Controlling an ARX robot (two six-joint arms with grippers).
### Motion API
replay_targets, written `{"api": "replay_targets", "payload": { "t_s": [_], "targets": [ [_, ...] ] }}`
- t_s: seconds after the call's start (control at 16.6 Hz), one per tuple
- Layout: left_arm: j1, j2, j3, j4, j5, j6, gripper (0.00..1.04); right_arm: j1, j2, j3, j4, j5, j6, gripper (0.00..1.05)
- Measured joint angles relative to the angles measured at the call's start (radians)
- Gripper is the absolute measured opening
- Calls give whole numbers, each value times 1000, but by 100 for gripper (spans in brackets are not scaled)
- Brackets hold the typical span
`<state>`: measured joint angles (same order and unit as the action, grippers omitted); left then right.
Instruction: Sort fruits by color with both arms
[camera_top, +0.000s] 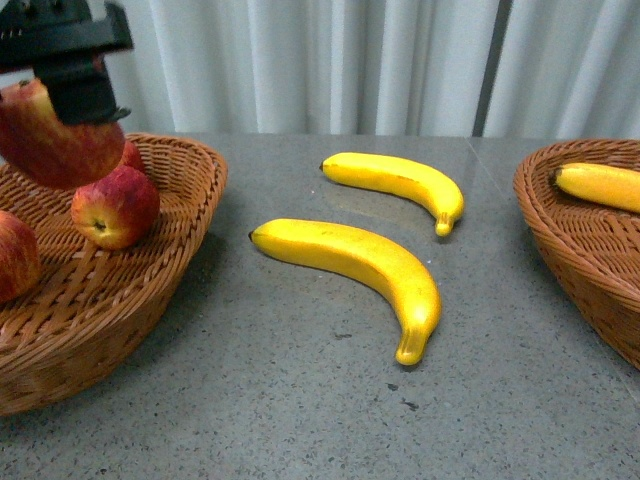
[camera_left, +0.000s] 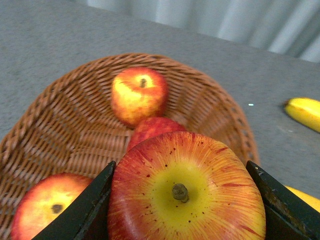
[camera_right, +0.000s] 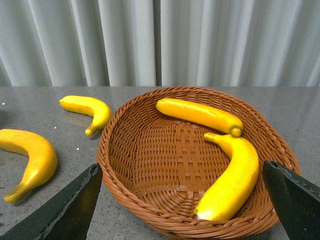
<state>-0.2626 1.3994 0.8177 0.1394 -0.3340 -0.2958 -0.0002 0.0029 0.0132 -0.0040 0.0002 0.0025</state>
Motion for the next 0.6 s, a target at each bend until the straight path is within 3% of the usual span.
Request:
{"api": "replay_targets", "payload": {
  "t_s": [0.18, 0.24, 0.36, 0.6],
  "targets": [
    [14, -8, -73, -26, -1, -21, 67, 0, 0, 0, -1, 0, 0, 98],
    [-44, -65, -100, -74, -83, -40, 81, 0, 0, 0, 1, 1, 0, 98],
    [-144, -132, -109, -72, -119, -51, 100, 0, 0, 0, 2, -3, 0, 98],
    [-189, -172, -128, -45, -158, -60, 98, 0, 1, 0, -1, 0, 0, 98]
  ]
}}
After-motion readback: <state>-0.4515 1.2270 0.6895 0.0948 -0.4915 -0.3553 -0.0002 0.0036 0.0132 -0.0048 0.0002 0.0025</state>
